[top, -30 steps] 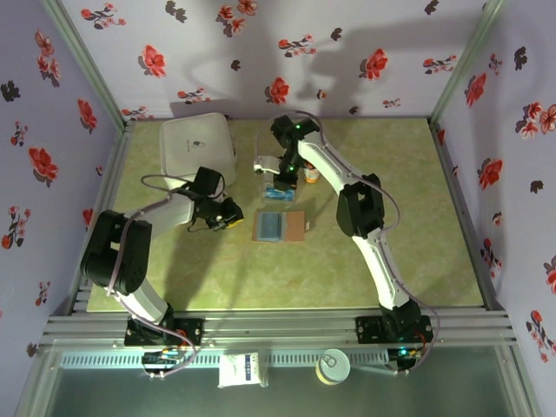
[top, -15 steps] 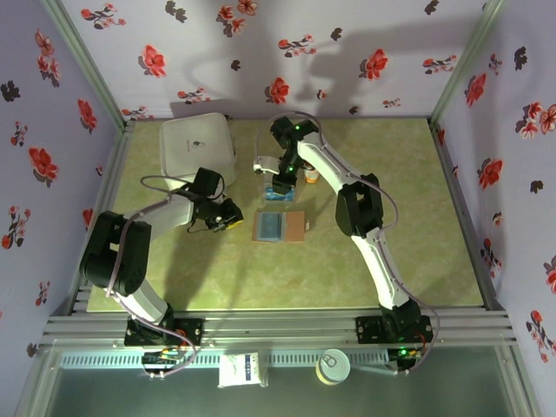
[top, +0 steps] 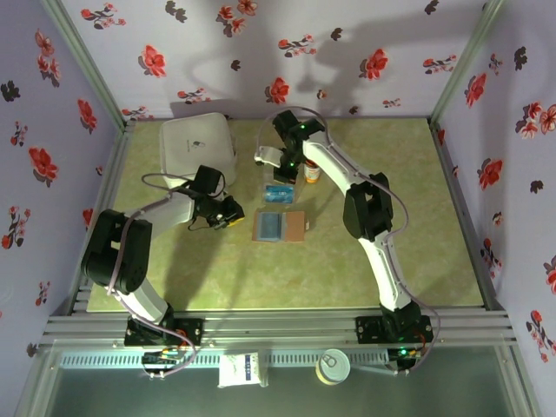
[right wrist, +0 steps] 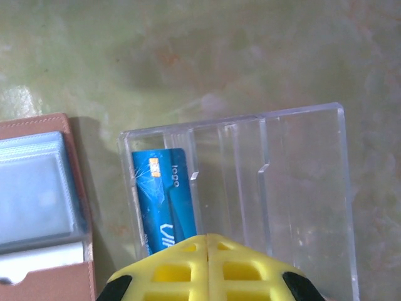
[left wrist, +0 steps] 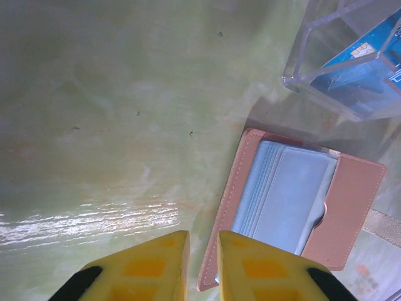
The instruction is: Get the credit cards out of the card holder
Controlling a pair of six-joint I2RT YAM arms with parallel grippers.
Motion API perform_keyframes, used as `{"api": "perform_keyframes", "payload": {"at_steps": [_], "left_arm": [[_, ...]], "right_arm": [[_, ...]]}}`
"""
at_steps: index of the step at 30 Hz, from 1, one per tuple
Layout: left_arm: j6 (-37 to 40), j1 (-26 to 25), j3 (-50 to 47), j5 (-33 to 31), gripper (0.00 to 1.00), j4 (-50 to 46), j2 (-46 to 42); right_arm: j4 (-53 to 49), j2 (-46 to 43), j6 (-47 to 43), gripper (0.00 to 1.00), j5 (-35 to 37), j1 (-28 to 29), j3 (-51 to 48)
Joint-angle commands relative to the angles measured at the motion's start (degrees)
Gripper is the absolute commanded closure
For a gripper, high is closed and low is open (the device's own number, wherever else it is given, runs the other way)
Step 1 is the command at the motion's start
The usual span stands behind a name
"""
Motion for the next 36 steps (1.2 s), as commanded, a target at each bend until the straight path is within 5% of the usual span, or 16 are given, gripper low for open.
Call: {"api": "perform_keyframes", "payload": {"at_steps": [1, 29, 36], "left_arm": [[0.3, 0.5, 0.8, 0.9, 0.82, -0.4, 0.6], [0.1, 0.4, 1.5, 1.6, 0.82, 0.0, 2.2], [-0.1, 0.4, 2.0, 2.1, 0.82, 0.9, 2.1]], "right_arm": [[1.9, -0.5, 1.4, 1.0, 1.0, -0.3, -1.1], [-3.1, 4.6, 0.2, 1.0, 0.8, -0.3, 1.0], [3.1, -1.2, 4.6, 0.88, 1.1, 0.2, -2.0]]}}
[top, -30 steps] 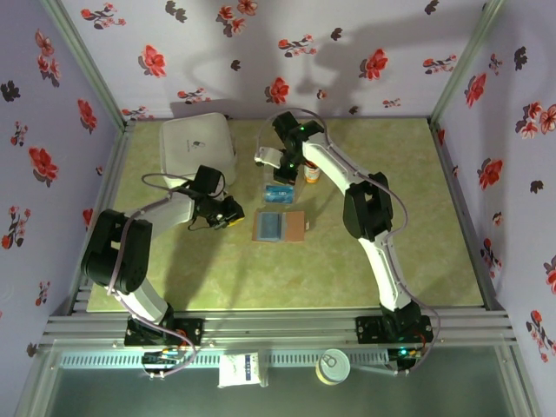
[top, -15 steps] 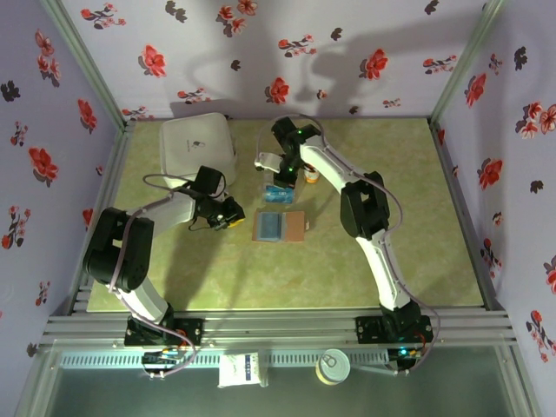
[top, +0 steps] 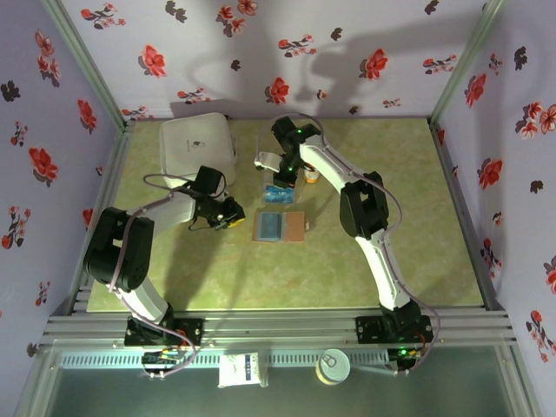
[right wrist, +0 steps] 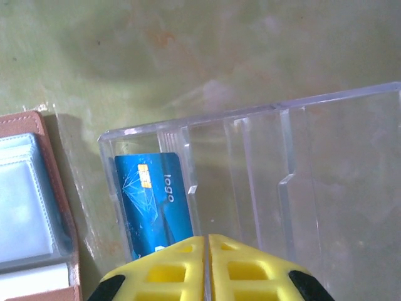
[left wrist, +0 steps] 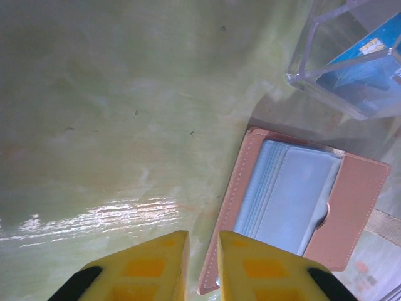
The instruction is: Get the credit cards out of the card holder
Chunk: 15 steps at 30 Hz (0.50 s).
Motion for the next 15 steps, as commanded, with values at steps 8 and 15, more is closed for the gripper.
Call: {"api": "perform_keyframes", "payload": {"at_steps": [8, 15], "left_arm": [[-0.3, -0.6, 2.6, 2.9, 0.82, 2.2, 2.8], [-0.2, -2.1, 4.1, 3.8, 0.82, 2.5, 4.4]], "right_arm": [[16.1, -15.2, 14.6, 0.8, 2.1, 2.8, -17.2], [28.2, -24.2, 38.4, 0.72, 6.1, 5.7, -31.9]]}}
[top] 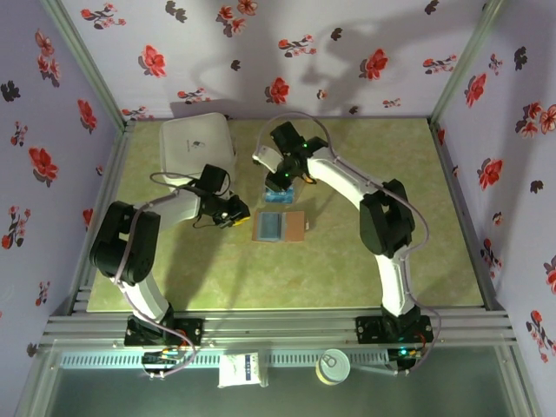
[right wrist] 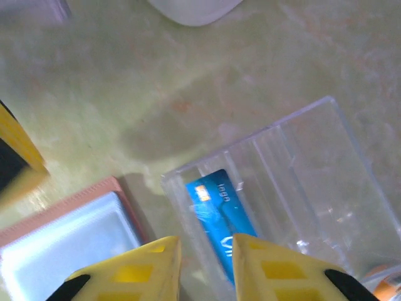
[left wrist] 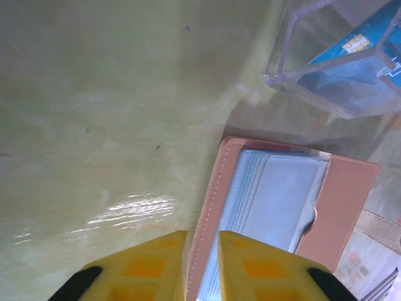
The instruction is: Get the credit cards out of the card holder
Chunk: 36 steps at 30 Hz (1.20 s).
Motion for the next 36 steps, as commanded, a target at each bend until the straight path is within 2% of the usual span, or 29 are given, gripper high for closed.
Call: {"api": "perform_keyframes", "payload": {"at_steps": [1, 7, 11, 16, 21, 27, 36], "left_arm": [[0.0, -0.9, 2.1, 1.6, 0.82, 0.6, 1.0], [1.1, -2.2, 2.5, 2.5, 0.84, 0.4, 2.4], [1.4, -2.9, 2.5, 2.5, 0.86, 0.4, 3.3], [1.2, -3.5, 2.0, 2.4, 0.91, 0.8, 4.1], [0.8, -4.0, 1.7, 2.4, 0.95, 1.0, 4.9], [1.2, -4.1, 1.5, 1.0, 0.98, -0.3, 5.6], [2.2, -4.0, 1.5, -0.7, 0.99, -2.7, 6.1]], "right_arm": [[8.5, -4.6, 18.9, 0.73, 3.7, 1.2, -7.2], [18.8, -12.6, 38.7, 0.83, 5.7, 2.5, -23.2], [27.3, -16.8, 51.0, 0.88, 3.8, 2.6, -32.5], [25.3, -16.3, 60.8, 0.91, -1.6, 2.6, -33.7], [26.1, -14.3, 64.9, 0.87, -7.1, 2.6, -34.6], [28.9, -12.8, 68.7, 0.76, -10.3, 2.7, -36.3], [30.0, -11.4, 70.8, 0.77, -13.2, 2.9, -38.2]]}}
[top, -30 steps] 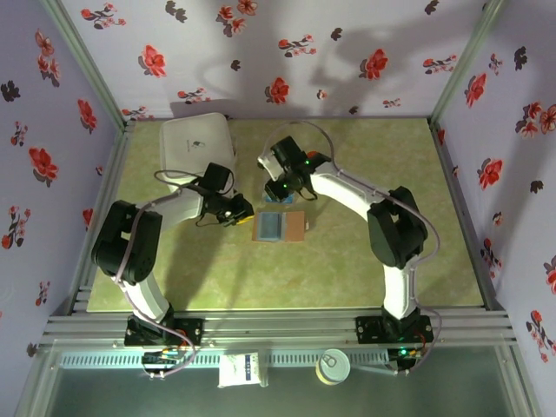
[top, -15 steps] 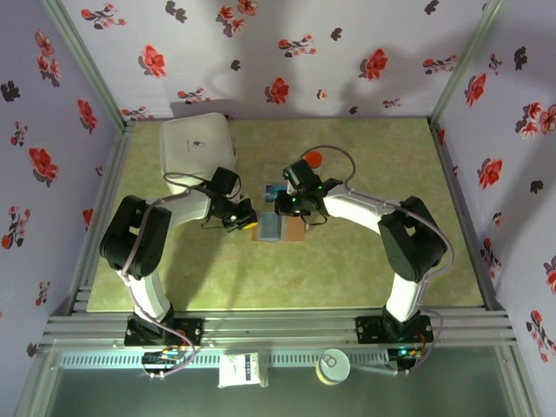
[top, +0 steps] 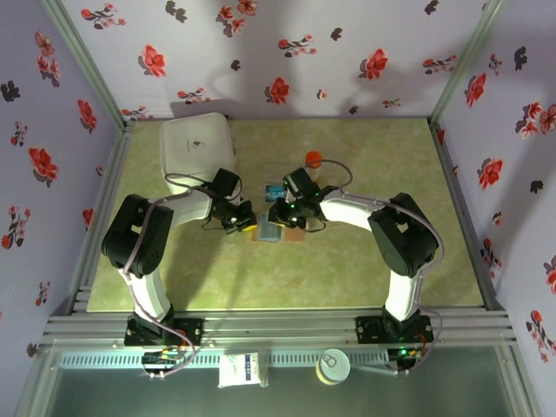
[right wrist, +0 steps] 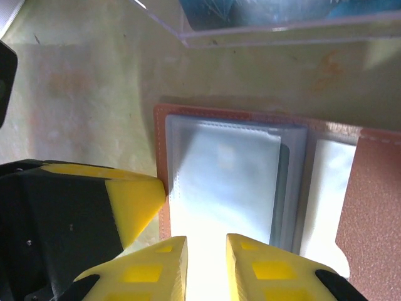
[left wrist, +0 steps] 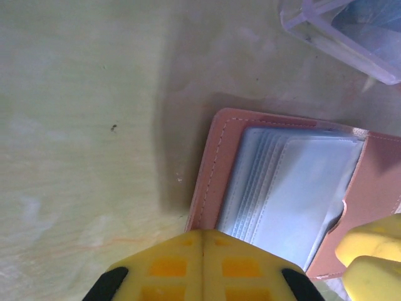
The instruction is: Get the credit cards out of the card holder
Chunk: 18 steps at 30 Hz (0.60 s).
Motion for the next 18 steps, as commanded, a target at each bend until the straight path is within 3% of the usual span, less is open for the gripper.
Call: {"api": "perform_keyframes", "payload": {"at_steps": [1, 18], "left_arm": [[1.7, -0.3, 0.0, -0.9, 0.99, -2.3, 1.3], [1.8, -0.3, 0.2, -1.2, 0.99, -2.5, 1.6]], "right_arm": [[1.4, 0.7, 1.7, 0.77, -1.6, 0.4, -0.9], [-4.2, 2.2, -1.3, 0.76, 1.5, -0.2, 0.9]]}}
